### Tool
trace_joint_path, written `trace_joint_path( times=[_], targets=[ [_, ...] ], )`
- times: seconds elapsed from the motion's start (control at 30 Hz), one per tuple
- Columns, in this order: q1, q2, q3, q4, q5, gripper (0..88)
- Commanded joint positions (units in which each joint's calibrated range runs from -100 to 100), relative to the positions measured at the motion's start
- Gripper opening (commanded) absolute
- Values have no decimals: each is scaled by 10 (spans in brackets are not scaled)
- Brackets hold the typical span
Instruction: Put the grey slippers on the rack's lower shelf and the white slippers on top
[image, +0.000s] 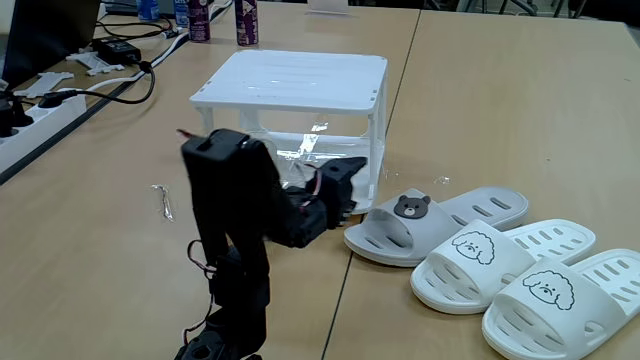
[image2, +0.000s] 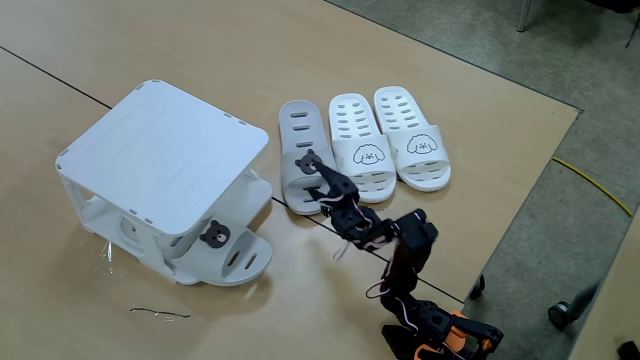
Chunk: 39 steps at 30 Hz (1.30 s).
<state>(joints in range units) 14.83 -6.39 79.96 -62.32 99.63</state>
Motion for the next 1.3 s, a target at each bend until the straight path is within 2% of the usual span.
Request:
trace_joint_path(
  times=[0.0,0.3,0.43,0.73,0.77,0.8,0.83,0.87,1.07,1.27],
  targets=[
    [15,114,-136,-12,4,318],
    [16,314,-351,-12,4,318],
    [42,392,-439,-12,4,318],
    [68,493,-621,-11,4,309],
    [67,495,-630,-11,4,293],
    [66,495,-634,-11,4,239],
    [64,495,-635,-11,4,149],
    [64,494,-632,-11,4,13],
    [66,443,-615,-12,4,6],
    [66,207,-437,-7,4,6]
  ],
)
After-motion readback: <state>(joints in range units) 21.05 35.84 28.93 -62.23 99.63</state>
